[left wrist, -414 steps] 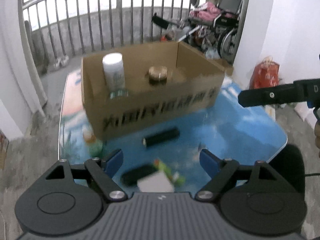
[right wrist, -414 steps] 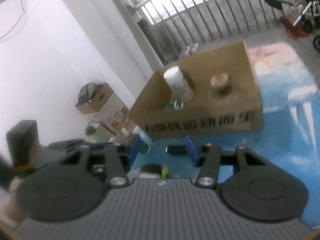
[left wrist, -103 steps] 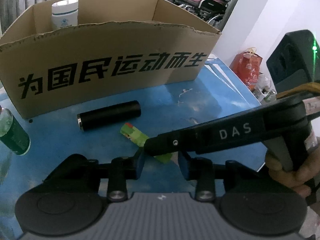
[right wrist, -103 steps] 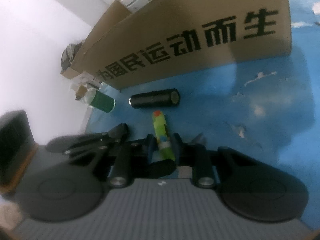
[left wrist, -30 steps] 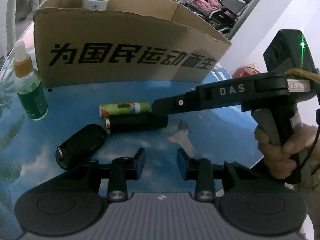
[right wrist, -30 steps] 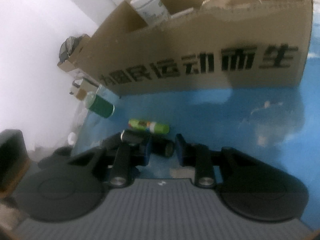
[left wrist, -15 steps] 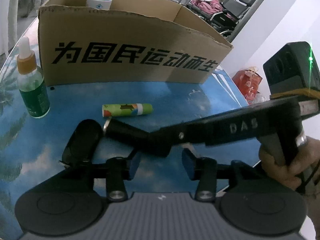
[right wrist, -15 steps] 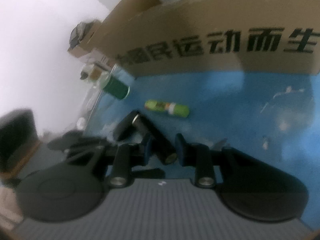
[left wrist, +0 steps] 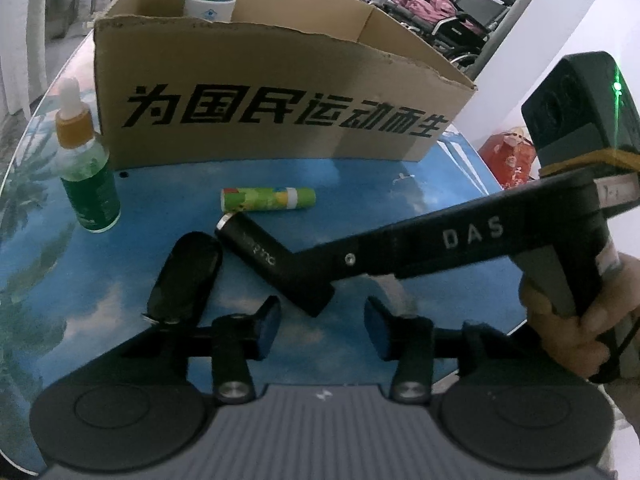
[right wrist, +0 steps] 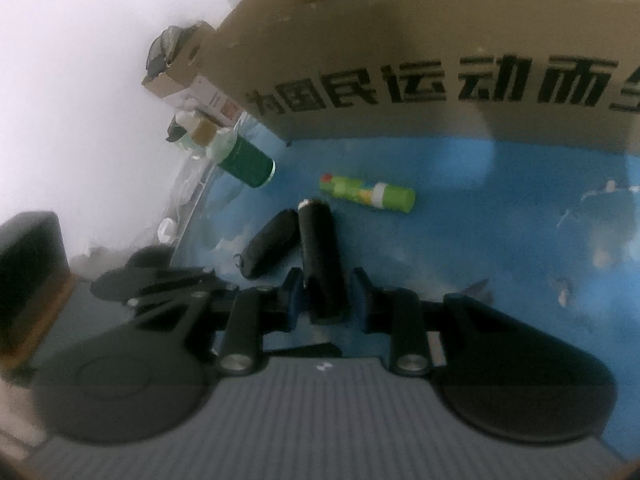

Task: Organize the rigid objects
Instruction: 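Close the right tool around the black cylinder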

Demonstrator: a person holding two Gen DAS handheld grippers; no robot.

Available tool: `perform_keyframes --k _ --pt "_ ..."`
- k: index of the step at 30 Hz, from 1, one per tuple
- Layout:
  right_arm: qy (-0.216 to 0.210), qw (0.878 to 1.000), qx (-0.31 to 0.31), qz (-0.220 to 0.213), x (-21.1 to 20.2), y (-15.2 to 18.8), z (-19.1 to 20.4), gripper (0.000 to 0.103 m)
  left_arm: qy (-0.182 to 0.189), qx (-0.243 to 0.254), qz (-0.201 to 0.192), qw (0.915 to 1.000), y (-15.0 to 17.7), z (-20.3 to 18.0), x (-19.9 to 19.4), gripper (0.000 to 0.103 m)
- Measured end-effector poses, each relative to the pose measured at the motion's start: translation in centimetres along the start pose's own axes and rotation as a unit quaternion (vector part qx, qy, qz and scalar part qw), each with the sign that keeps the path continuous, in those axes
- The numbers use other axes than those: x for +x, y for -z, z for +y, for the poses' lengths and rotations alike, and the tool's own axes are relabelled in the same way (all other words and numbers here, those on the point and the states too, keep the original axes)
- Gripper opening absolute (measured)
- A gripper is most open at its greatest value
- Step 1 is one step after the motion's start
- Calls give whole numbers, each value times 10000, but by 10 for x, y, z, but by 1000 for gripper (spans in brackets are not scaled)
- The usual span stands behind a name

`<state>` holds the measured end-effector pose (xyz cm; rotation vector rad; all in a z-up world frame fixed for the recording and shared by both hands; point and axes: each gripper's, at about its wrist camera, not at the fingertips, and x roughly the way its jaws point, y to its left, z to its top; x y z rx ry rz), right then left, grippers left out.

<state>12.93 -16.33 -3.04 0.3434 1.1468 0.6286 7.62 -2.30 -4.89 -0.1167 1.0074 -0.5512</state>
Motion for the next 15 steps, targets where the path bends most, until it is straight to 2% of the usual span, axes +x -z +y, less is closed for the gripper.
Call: perform_keyframes --k 6,11,15 --pt "-17 9999 -70 129 12 -7 4 26 -65 -88 -68 9999 -2 4 0 51" --pt "-72 9999 -44 119 15 -6 6 25 -131 -103 -133 9998 -2 4 -1 45" --pt "-80 10000 -45 36 12 -2 9 25 -122 -54 -248 9996 -3 1 -8 44"
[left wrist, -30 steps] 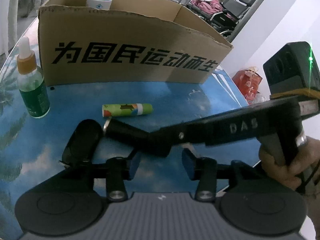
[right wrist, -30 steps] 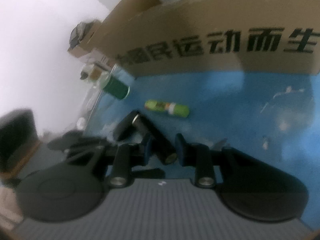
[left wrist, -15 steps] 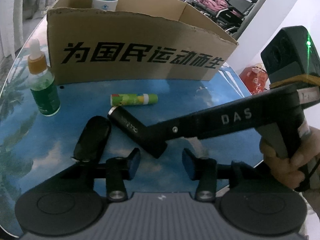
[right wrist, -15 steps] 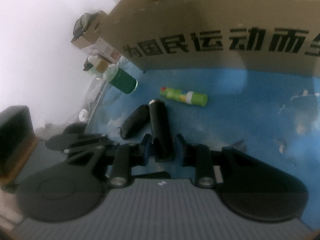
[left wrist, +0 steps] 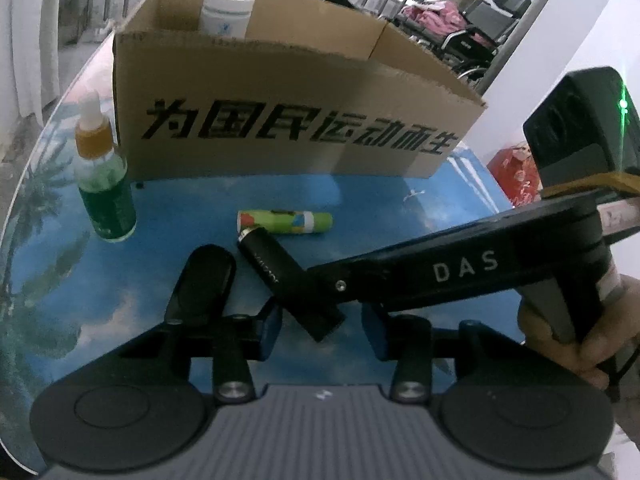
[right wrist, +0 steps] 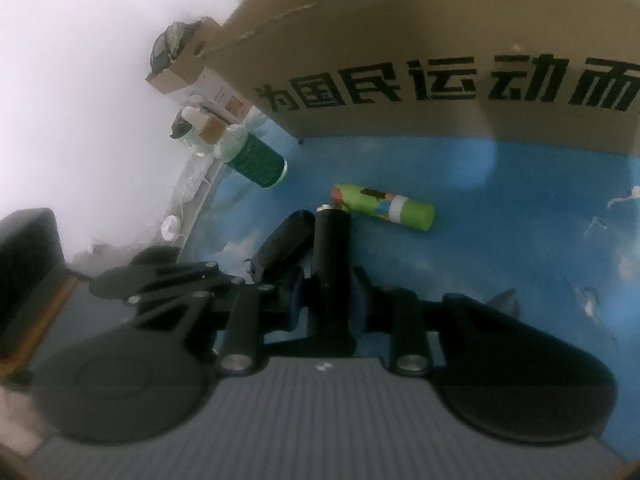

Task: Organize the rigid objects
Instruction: 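Lift the black cylinder with the right tool and carry it into the box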

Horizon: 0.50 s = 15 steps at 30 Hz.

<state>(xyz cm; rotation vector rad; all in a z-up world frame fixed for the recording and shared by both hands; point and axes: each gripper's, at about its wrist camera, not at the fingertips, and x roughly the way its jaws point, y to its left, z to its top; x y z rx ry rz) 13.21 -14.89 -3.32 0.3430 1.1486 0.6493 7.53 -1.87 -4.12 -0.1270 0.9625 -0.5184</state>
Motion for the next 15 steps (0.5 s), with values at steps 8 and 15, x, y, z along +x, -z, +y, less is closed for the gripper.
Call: perform_keyframes --k 8,15 --pt "3 9985 -191 -520 -35 -1 21 25 15 277 -556 9981 -17 -19 -35 44" --pt "118 9908 -455 -1265 -87 -27 41 25 -8 604 -1175 9912 -65 -41 -63 44"
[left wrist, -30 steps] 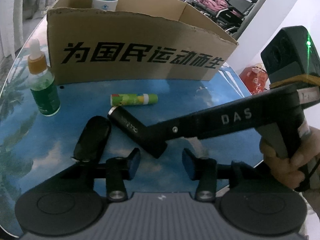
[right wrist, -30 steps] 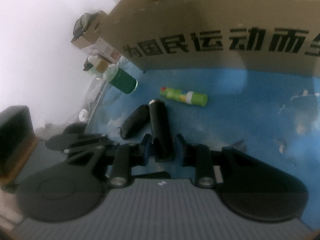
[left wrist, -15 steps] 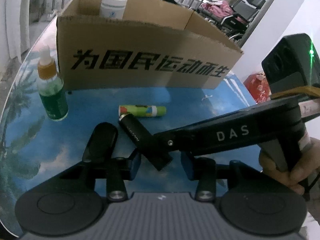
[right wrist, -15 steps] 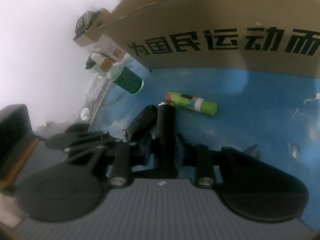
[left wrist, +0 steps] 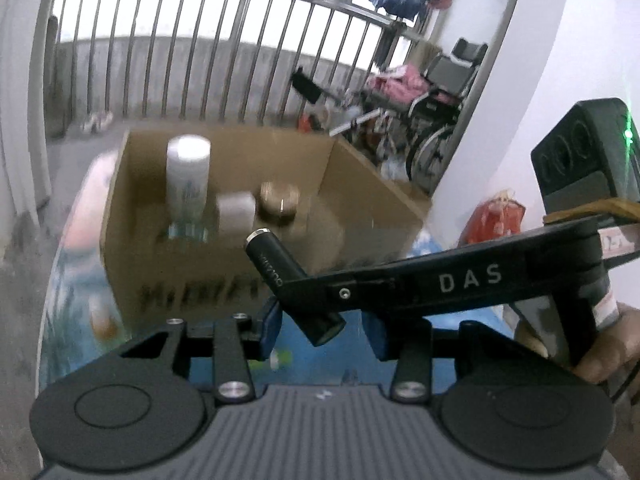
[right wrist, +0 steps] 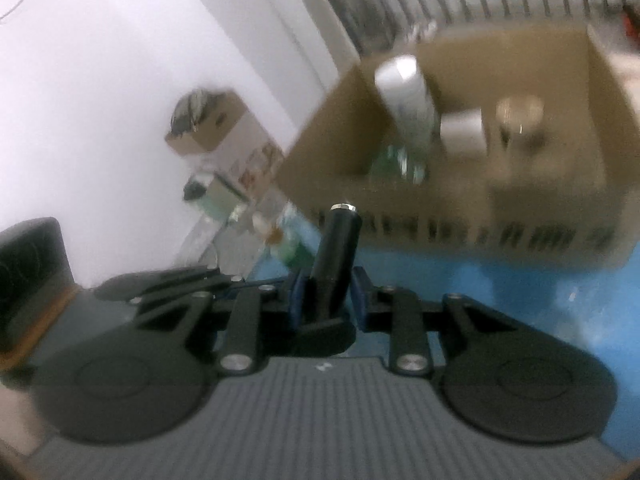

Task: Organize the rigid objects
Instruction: 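Lift the black cylinder with the right tool and carry it into the box, then lower the black cylinder into the box, open the right tool, withdraw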

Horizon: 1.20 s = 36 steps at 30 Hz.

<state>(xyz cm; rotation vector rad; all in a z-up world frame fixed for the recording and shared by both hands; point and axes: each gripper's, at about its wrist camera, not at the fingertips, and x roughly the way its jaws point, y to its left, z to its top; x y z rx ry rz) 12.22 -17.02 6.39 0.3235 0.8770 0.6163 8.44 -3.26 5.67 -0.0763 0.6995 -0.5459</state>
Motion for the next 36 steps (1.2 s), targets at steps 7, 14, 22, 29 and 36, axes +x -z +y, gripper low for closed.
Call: perform_keyframes --k 7,14,22,29,36 --pt "59 9994 258 -208 6 -69 -23 25 -96 -41 206 9997 -68 11 41 45" --pt "481 9968 635 90 53 -108 -60 25 70 -544 957 9939 -90 47 102 46" --pt "736 9942 716 315 80 -107 -74 25 62 -653 1092 9919 -82 59 120 50" --pt "702 9963 500 -6 51 -103 -57 26 61 -630 583 9963 -84 54 80 51" --pt "546 9967 289 -532 -9 -86 -39 26 187 -533 142 9983 -69 49 27 54"
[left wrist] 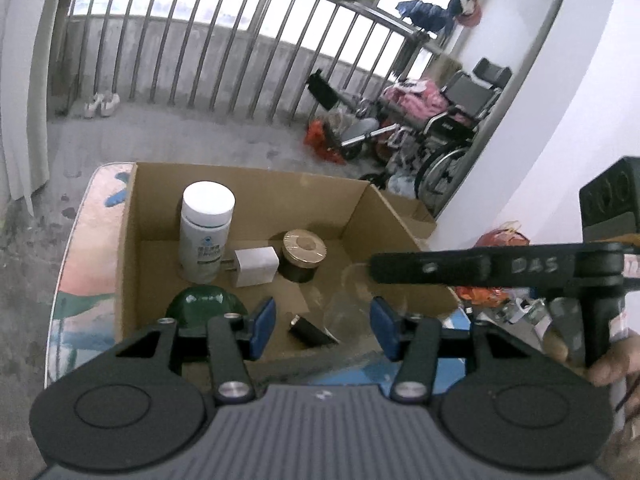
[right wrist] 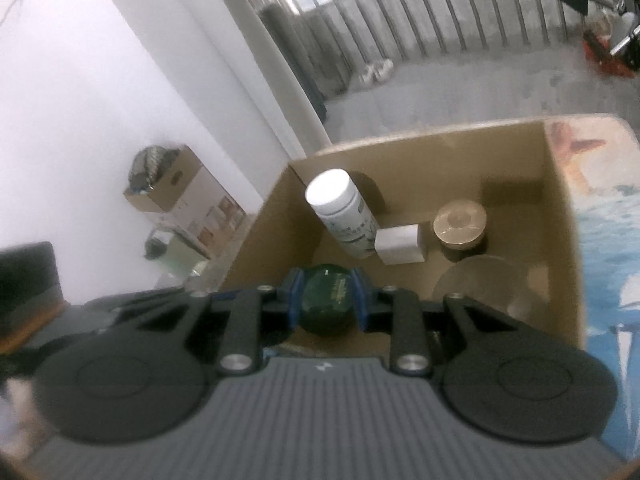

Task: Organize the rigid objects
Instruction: 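Lower the black cylinder into the box, open the right tool, withdraw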

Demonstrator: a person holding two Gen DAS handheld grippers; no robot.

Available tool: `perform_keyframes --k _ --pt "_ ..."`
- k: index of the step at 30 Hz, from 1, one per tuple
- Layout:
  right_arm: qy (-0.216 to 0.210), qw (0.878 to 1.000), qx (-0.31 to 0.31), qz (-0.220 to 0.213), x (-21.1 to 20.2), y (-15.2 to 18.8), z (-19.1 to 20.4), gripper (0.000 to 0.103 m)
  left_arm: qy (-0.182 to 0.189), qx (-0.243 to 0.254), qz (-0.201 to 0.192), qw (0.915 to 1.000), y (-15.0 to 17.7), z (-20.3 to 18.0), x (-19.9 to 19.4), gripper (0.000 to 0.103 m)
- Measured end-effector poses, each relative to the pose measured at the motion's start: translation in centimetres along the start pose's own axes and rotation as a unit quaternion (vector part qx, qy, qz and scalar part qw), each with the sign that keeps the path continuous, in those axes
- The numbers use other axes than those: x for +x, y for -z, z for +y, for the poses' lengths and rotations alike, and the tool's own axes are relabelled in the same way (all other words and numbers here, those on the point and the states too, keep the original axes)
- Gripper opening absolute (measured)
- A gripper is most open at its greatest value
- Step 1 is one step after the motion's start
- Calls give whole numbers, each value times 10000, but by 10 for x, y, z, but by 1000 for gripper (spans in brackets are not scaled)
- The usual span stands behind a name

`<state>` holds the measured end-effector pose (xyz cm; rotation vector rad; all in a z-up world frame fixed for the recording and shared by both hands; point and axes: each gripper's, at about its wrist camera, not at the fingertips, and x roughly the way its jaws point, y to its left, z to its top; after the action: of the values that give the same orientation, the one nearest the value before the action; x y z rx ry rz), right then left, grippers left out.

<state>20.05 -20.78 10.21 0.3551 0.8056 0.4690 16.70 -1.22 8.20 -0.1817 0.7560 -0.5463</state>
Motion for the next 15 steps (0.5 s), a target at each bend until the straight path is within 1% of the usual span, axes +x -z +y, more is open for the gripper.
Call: perform_keyframes --k 4,8,11,15 --pt "-93 9998 19 -190 -38 21 -2 27 59 92 -98 9999 23 -1 -25 56" --pt "-99 9998 161 -118 -59 52 -8 27 134 56 60 9999 51 1 -33 56" --pt "-95 9993 362 42 -61 78 -16 27 106 70 263 9996 73 -1 -26 56" --pt "-102 9972 654 356 -41 107 -27 27 2 70 609 9981 100 2 -4 55"
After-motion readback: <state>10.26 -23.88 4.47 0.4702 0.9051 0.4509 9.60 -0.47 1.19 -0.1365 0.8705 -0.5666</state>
